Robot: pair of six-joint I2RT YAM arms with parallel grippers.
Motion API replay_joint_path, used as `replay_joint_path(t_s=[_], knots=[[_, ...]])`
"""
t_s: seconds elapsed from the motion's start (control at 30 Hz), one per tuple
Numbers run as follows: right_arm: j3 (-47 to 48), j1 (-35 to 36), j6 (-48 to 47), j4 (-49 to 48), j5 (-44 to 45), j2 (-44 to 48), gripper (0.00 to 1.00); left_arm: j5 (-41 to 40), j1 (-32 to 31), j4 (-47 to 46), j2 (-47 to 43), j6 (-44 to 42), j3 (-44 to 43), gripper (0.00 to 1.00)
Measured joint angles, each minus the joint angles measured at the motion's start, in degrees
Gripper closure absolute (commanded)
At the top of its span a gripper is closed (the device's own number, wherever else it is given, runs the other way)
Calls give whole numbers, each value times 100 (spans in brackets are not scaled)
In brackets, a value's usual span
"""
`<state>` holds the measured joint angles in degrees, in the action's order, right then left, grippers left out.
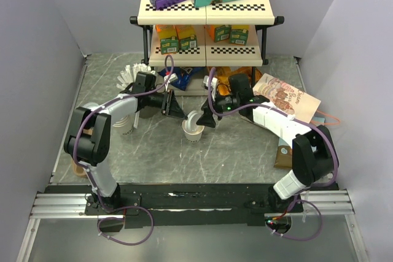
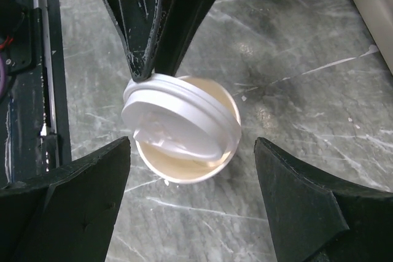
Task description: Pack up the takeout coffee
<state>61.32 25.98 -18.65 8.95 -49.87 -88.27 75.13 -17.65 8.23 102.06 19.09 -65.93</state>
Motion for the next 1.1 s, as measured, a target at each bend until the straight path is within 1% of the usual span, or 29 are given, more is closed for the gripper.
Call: replay_joint_path(t_s=[0.07, 0.1, 0.27, 0.83, 0.9, 1.1], knots=[[44, 50, 13, -2, 55, -46, 13, -72, 13, 63, -13, -63, 0, 66], [59, 83, 22, -9, 76, -59, 13, -118, 17, 109, -26, -111, 0, 63], [66, 221, 57, -61, 127, -66, 13, -382, 22, 330, -144, -306, 0, 56], [149, 326, 109, -125, 555, -144, 13, -1025, 22, 706, -280, -599, -7, 48], [166, 339, 109, -127, 612, -184, 13, -1110, 22, 782, -299, -660, -33, 46], [232, 354, 127, -114, 728, -295, 14, -1526, 22, 1143, -365, -1010, -181, 45]])
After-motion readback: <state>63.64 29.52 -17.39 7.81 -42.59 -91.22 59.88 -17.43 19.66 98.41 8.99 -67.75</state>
